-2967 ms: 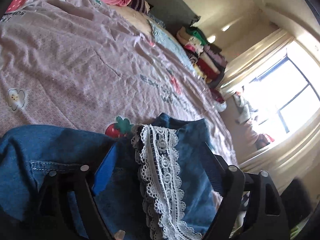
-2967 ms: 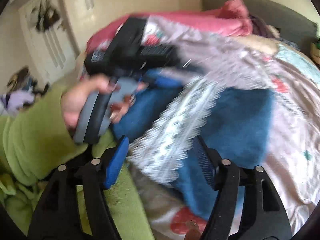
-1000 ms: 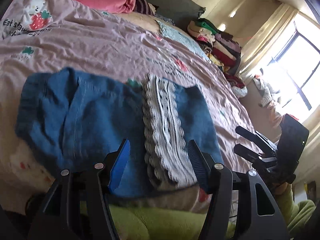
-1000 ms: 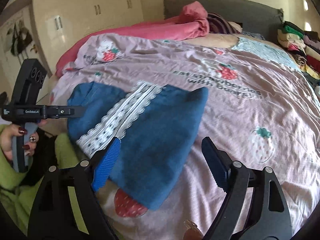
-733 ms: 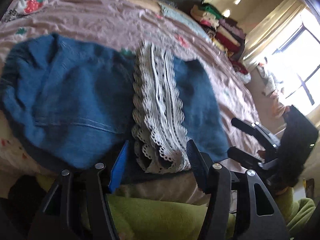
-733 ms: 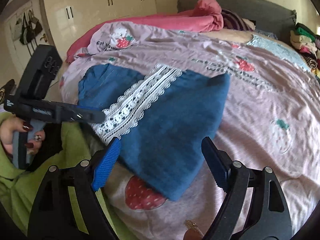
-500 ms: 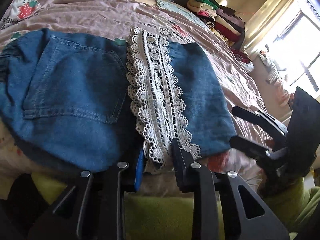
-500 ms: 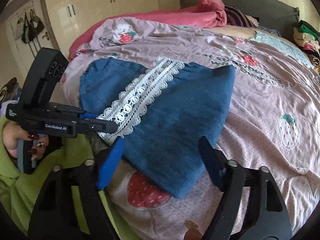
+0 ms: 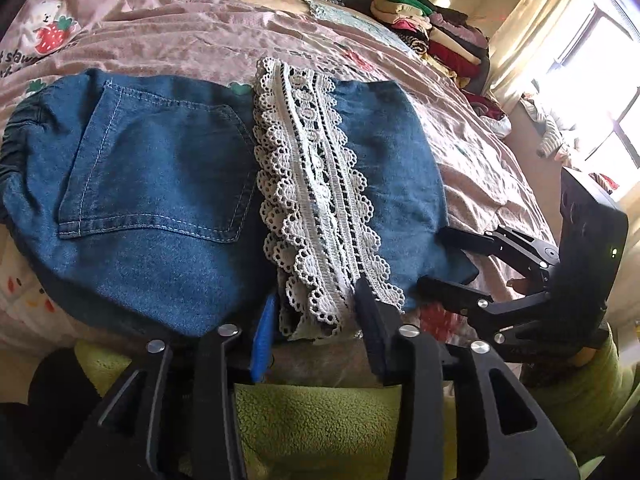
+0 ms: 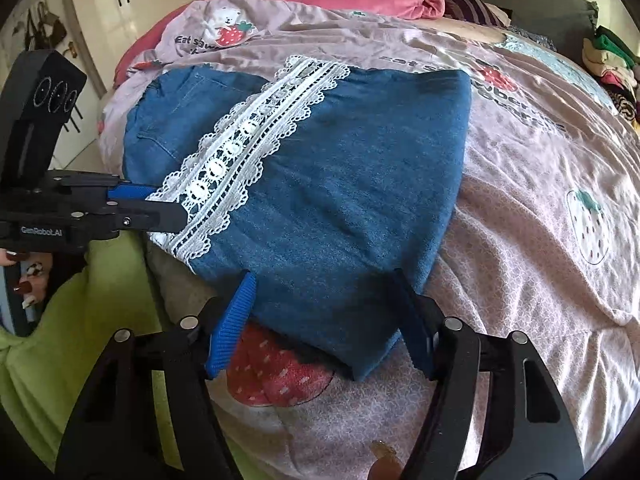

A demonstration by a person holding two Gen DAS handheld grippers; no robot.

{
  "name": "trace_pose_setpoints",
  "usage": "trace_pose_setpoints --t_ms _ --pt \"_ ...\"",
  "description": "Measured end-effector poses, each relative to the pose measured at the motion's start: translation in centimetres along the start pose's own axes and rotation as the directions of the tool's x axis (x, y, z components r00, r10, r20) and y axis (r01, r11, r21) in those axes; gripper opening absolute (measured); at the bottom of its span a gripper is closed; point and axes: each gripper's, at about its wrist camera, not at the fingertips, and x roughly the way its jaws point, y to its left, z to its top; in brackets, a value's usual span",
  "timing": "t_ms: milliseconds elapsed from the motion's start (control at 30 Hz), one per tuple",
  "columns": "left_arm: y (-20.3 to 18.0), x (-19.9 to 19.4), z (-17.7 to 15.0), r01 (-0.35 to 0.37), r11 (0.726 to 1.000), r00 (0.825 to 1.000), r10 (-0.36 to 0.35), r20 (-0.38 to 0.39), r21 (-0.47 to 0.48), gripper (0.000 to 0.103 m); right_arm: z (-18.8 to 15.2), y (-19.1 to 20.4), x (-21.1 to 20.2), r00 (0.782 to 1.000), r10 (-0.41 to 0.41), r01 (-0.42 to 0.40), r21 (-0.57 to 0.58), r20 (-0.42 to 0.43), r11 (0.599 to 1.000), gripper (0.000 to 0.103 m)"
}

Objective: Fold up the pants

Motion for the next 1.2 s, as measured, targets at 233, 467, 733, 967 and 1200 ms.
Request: trace_pose_setpoints --t_ms 233,467,733,967,1200 --pt "0.0 -1.4 0.4 0.005 1.000 0.999 -0.005 0.038 -0.006 0.053 0.4 -0.8 -1.9 0.999 0.028 -0.030 0.049 0.045 0.998 0.062" --pt "0.0 -2.7 0.7 -0.010 1.000 0.998 0.010 0.063 0.000 0.067 0.9 -1.2 -3.5 0.996 0.022 -0.029 0.081 0.081 0.996 0.072" --pt "0.0 -4.8 1.1 -0.056 0.998 0.993 0.055 0.105 0.008 0.090 1.9 -1.0 -5.5 0.991 -0.012 0.002 0.073 0.135 0.997 0.082" --pt "0.9 -6.6 1.4 -0.100 0.995 0.984 0.100 0.145 -0.008 0.098 3.0 -0.5 -6.9 0.984 -0.022 0.010 0.065 0.175 0.998 0.089" --pt "2.6 -8.7 1.4 -0.151 0.988 0.970 0.156 0.188 -0.039 0.098 4.4 0.5 -7.6 0.979 -0.018 0.009 0.042 0.202 0.999 0.092"
